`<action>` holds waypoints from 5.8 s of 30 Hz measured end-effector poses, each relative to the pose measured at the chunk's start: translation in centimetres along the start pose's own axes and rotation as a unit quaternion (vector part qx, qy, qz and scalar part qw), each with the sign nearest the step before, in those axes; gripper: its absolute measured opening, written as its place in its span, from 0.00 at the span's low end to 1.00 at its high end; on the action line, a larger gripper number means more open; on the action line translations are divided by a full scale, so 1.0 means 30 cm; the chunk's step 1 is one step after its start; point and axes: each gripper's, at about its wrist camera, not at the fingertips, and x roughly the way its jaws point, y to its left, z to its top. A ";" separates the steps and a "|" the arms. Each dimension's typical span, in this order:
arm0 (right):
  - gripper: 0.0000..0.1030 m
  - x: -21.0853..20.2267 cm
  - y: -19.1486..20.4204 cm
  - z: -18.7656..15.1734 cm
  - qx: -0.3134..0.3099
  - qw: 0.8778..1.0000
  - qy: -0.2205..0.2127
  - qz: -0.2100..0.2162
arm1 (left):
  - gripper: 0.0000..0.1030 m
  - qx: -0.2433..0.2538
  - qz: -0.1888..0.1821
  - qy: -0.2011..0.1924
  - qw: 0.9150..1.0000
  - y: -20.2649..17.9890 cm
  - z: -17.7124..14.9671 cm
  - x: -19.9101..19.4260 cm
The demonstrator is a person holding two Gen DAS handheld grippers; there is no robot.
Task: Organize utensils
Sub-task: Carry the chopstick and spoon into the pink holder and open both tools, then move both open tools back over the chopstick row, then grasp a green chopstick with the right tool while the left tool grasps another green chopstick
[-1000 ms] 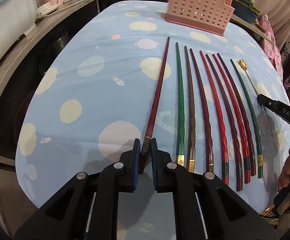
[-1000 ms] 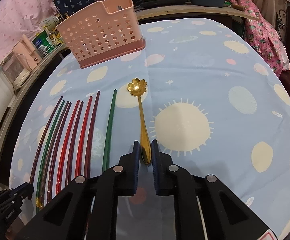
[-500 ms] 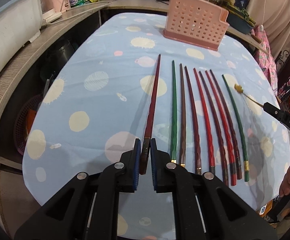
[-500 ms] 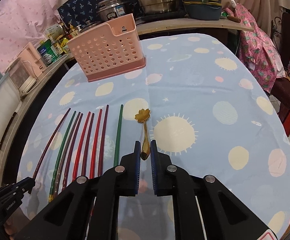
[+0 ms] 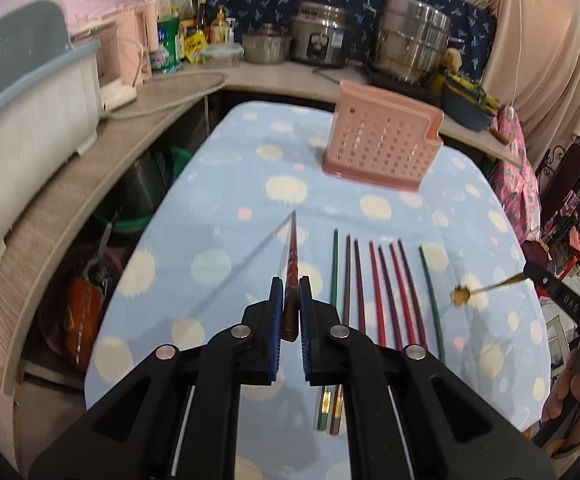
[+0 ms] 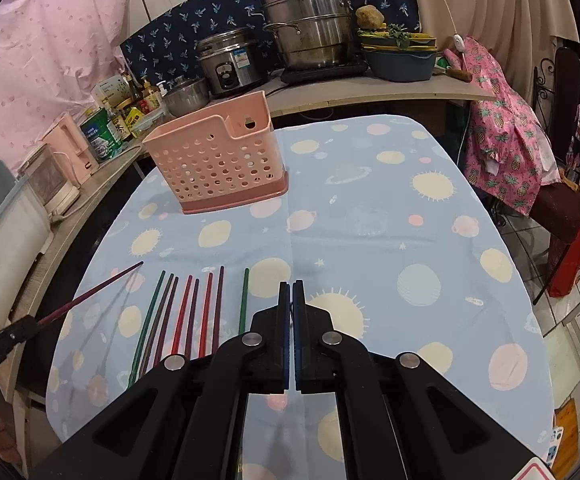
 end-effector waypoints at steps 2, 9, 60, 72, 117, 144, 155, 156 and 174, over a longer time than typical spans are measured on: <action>0.02 -0.009 0.004 0.019 -0.001 1.000 -0.006 0.001 | 0.07 -0.001 0.000 -0.013 1.000 -0.001 0.038 -0.016; 0.02 -0.029 0.028 0.085 -0.009 1.000 -0.019 0.009 | 0.06 0.000 0.003 -0.062 0.998 0.002 0.195 -0.052; 0.25 0.296 0.130 0.696 -0.010 0.997 -0.069 0.045 | 0.50 -0.003 -0.005 -0.174 0.985 -0.210 0.894 0.192; 0.40 0.048 0.100 0.469 -0.002 0.995 -0.085 0.048 | 0.59 0.003 0.025 -0.122 0.992 -0.112 0.613 0.088; 0.33 0.003 0.128 -0.438 -0.073 0.994 0.087 0.002 | 0.59 0.029 0.074 0.047 0.996 -0.011 -0.330 0.100; 0.07 0.044 0.141 -0.465 -0.087 0.991 0.105 0.003 | 0.59 0.044 0.053 0.078 0.995 -0.041 -0.377 0.145; 0.07 0.043 0.140 -0.465 -0.088 0.991 0.105 0.002 | 0.59 0.044 0.043 0.098 0.993 -0.056 -0.403 0.188; 0.07 0.043 0.140 -0.466 -0.089 0.991 0.104 0.002 | 0.59 0.045 0.044 0.098 0.993 -0.056 -0.404 0.189; 0.07 0.043 0.141 -0.469 -0.090 0.991 0.103 0.002 | 0.28 0.044 0.046 0.092 0.994 -0.033 -0.392 0.195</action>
